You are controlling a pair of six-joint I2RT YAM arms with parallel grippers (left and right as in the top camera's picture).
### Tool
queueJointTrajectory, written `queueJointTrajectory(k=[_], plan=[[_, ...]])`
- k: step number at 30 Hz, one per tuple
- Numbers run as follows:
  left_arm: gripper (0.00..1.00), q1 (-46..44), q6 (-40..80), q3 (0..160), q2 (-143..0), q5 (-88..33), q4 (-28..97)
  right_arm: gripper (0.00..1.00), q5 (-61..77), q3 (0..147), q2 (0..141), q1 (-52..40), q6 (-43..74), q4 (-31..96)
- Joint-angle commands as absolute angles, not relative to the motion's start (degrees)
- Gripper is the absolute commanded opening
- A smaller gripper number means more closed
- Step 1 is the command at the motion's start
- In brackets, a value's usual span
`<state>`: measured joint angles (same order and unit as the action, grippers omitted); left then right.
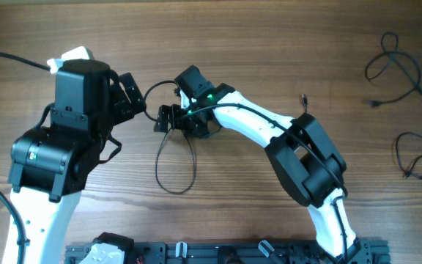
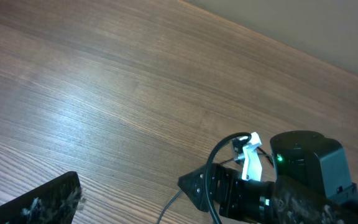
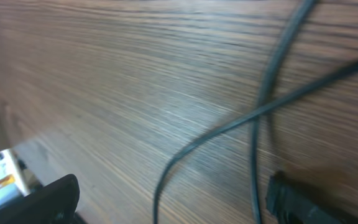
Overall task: Untangle cables
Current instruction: 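Reach the right gripper to the remaining center cable and grasp it, then lift the cable with the right gripper and carry it to the upper right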
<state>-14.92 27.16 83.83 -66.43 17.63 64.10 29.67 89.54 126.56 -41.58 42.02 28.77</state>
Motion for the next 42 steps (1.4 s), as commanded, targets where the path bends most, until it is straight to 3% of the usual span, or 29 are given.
queueJointTrajectory(k=[1,6,13,14,15,17,23,30,33,37,42], plan=[[1.0,-14.61,27.46,84.01,-66.08,17.39,64.01,1.0,30.85,87.61,133.4,-41.95,42.39,27.31],[1.0,-14.61,27.46,84.01,-66.08,17.39,64.01,0.96,30.65,87.61,134.08,-41.93,42.83,21.78],[1.0,-14.61,27.46,84.01,-66.08,17.39,64.01,0.48,23.27,87.61,135.57,-41.65,42.85,18.87],[1.0,-14.61,27.46,84.01,-66.08,17.39,64.01,0.38,22.72,87.61,135.61,-41.58,42.85,18.92],[1.0,-14.61,27.46,84.01,-66.08,17.39,64.01,0.22,21.89,87.61,135.79,-41.56,42.83,18.92],[1.0,-14.61,27.46,84.01,-66.08,17.39,64.01,0.04,19.84,87.61,135.79,-41.56,42.87,18.87],[1.0,-14.61,27.46,84.01,-66.08,17.39,64.01,0.04,16.27,89.34,135.35,-38.87,40.88,18.33],[1.0,-14.61,27.44,84.01,-66.08,17.39,64.01,0.05,14.46,97.23,128.33,-24.4,32.25,25.93],[1.0,-14.61,27.46,84.01,-66.08,17.39,64.01,0.05,5.8,104.4,125.03,-17.08,28.62,33.58],[1.0,-14.61,27.46,84.01,-66.08,17.39,64.01,0.04,4.25,115.44,123.52,-9.54,23.7,39.86],[1.0,-14.61,27.46,84.01,-66.08,17.39,64.01,0.05,6.24,123.57,123.35,-5.15,23.99,36.75]])
